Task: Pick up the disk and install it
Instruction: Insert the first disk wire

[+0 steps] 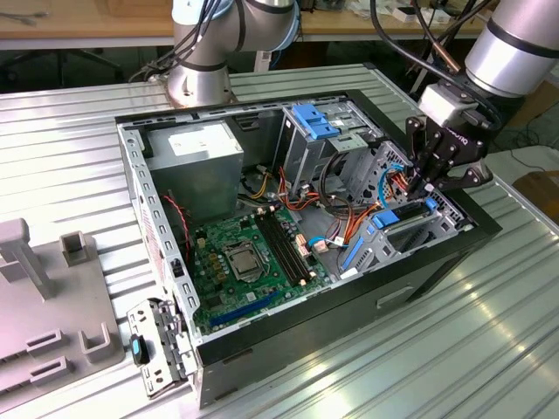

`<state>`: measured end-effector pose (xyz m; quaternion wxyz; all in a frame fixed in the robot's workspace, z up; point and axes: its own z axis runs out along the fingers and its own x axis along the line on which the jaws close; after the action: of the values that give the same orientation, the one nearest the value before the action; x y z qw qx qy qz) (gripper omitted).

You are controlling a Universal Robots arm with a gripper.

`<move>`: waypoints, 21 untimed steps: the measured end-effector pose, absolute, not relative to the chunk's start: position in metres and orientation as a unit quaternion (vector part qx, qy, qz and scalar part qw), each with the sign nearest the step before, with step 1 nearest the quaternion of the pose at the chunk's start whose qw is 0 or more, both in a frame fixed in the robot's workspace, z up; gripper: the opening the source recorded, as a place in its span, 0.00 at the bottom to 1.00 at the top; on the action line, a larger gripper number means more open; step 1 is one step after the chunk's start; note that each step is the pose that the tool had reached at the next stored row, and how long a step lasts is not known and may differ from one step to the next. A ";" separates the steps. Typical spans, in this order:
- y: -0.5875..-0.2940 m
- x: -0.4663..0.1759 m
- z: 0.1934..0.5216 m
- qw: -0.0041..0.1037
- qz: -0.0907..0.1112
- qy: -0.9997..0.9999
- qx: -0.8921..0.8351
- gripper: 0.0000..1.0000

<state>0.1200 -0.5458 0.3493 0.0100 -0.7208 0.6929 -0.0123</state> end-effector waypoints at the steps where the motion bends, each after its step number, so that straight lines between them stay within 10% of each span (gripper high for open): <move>1: -0.546 0.118 0.349 0.011 -0.013 0.693 -0.721 0.16; 21: -0.551 0.116 0.349 0.012 -0.015 0.707 -0.707 0.16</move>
<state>0.1155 -0.5509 0.3492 0.0116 -0.7070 0.7070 -0.0145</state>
